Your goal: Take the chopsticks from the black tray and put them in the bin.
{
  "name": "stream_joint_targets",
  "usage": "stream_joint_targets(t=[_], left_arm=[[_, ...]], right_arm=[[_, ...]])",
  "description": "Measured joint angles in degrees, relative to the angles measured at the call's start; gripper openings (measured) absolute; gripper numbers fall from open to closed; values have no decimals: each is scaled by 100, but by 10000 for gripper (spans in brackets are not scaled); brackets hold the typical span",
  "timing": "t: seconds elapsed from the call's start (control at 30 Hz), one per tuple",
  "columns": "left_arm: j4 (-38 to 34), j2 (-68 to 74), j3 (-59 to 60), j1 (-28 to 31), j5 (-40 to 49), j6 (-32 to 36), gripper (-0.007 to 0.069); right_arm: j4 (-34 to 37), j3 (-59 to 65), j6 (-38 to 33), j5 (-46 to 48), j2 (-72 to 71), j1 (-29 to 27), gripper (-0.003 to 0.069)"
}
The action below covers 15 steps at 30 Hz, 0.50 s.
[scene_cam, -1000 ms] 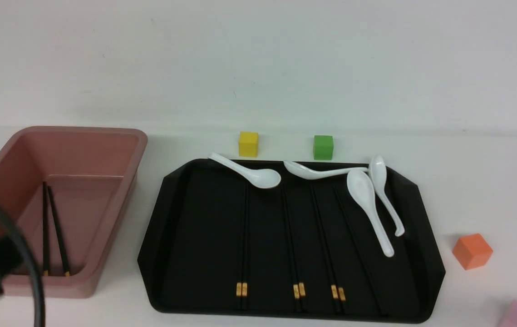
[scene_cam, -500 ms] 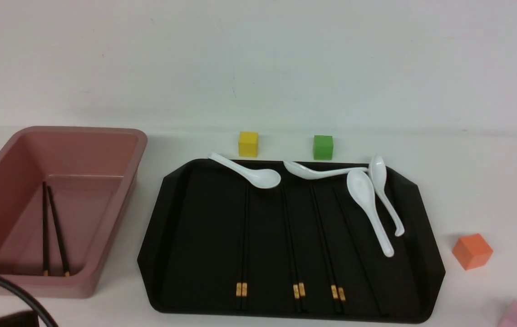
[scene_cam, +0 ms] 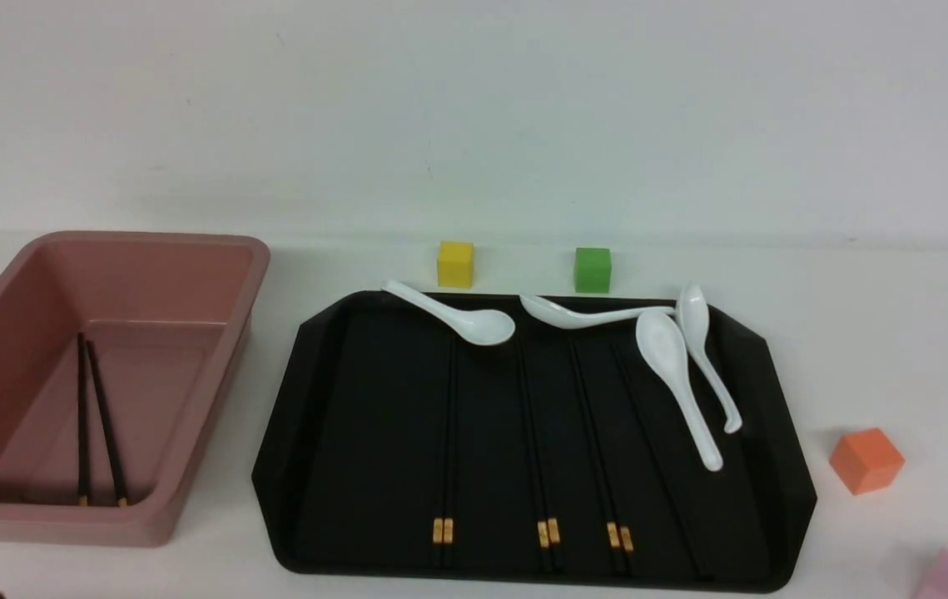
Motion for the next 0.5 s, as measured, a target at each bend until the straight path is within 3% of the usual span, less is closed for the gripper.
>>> stream_joint_targets(t=[0.13, 0.33, 0.5], left_arm=[[87, -70, 51, 273, 191, -108, -9], [250, -70, 75, 332, 819, -130, -5], [260, -70, 75, 332, 825, -130, -1]], right_arm=[[0, 0, 0, 0, 0, 0, 240], [0, 0, 5, 0, 0, 0, 240], [0, 0, 5, 0, 0, 0, 240]])
